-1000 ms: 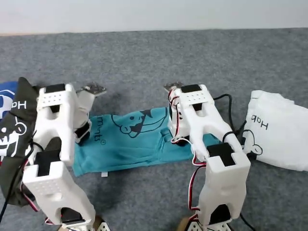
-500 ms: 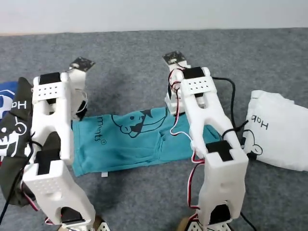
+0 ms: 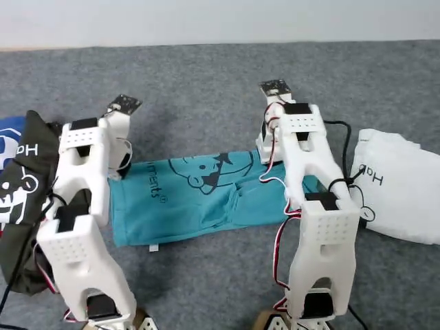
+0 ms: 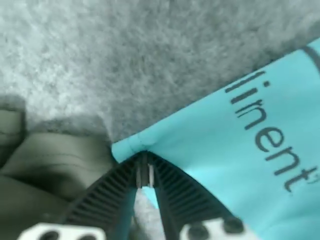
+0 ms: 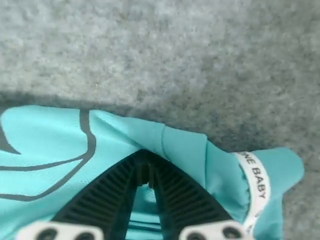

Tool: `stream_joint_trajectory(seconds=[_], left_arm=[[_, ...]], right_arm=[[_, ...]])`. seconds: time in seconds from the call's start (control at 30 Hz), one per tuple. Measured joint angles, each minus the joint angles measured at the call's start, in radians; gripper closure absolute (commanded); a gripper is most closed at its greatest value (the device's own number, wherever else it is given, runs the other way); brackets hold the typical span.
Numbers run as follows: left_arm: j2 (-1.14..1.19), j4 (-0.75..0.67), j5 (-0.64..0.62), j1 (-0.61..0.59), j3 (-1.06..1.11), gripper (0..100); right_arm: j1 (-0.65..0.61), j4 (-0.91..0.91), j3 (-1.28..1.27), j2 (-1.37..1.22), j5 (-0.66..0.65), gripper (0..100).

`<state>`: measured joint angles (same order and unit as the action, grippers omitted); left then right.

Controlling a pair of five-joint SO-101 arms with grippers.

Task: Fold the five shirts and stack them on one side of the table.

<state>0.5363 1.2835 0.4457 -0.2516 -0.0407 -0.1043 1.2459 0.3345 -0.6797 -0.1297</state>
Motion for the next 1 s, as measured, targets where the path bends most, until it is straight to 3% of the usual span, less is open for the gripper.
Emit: stream_joint_trajectory(seconds=[0.23,0.6,0.77,1.0], left_arm=[[0.086,0.150,0.000,-0.035,-0.209,99],[0.089,0.431,0.002,-0.040,-0.557,99],[0.035,0.440,-0.005,-0.025,-0.522,99],[-0.201,0.440,-0.087,0.021,-0.215,97]], right_arm=[[-0.014,0.012,0.020,-0.003,0.000,98.9],[-0.063,0.315,0.301,-0.005,0.000,98.9],[-0.066,0.413,0.319,0.031,0.000,98.9],[-0.064,0.508,0.319,0.133,0.000,98.9]])
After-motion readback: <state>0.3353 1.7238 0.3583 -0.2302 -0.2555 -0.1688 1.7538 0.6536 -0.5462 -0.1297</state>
